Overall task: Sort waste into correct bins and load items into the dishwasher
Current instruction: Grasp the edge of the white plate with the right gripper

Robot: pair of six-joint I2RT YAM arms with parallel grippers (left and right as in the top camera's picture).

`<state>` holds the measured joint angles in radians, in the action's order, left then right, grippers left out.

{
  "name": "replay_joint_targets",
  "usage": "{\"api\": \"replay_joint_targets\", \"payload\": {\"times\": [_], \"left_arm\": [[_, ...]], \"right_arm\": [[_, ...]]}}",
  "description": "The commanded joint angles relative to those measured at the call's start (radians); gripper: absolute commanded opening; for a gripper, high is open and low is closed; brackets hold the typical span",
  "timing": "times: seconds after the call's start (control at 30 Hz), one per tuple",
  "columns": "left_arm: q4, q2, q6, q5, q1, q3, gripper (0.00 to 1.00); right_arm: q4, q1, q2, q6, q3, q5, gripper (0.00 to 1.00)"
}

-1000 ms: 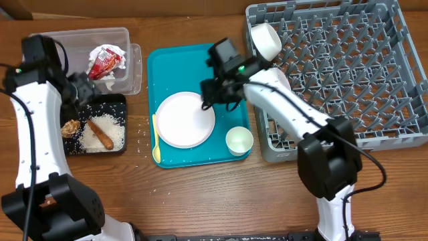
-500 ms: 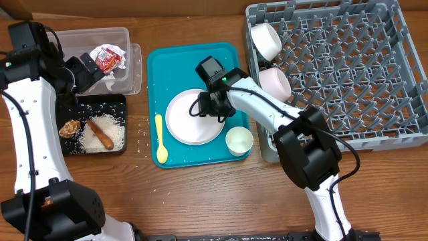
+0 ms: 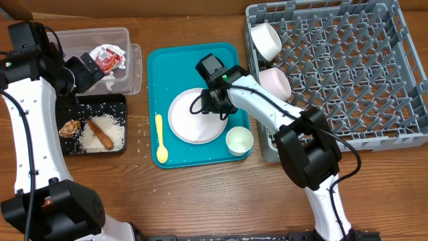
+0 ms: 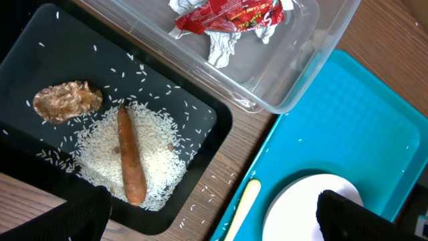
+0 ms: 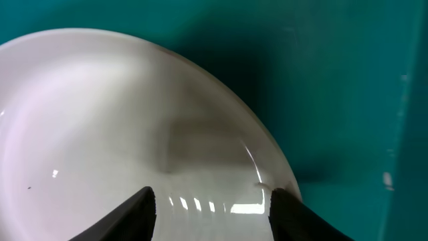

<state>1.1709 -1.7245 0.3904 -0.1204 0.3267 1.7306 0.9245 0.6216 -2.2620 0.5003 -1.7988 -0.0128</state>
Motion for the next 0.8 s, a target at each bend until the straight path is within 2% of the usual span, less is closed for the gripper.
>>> {"api": "replay_joint_targets", "payload": {"times": [0.0, 0.37, 0.53, 0.77], "left_arm": [[0.000, 0.002, -0.001, -0.010, -0.007, 0.019, 1.00], [0.000, 0.002, -0.001, -0.010, -0.007, 0.019, 1.00], [0.000, 0.002, -0.001, -0.010, -0.007, 0.019, 1.00], [0.000, 0.002, -0.001, -0.010, -0.007, 0.019, 1.00]], "right_arm": [[0.011, -0.007, 0.028, -0.002, -0.009, -0.100, 0.57], [-0.046, 0.000, 0.063, -0.060, 0.010, -0.101, 0.57], [-0.039, -0.003, 0.100, -0.066, 0.010, -0.207, 0.61], [-0.006, -0.067, 0.089, -0.103, 0.013, -0.194, 0.61]]}}
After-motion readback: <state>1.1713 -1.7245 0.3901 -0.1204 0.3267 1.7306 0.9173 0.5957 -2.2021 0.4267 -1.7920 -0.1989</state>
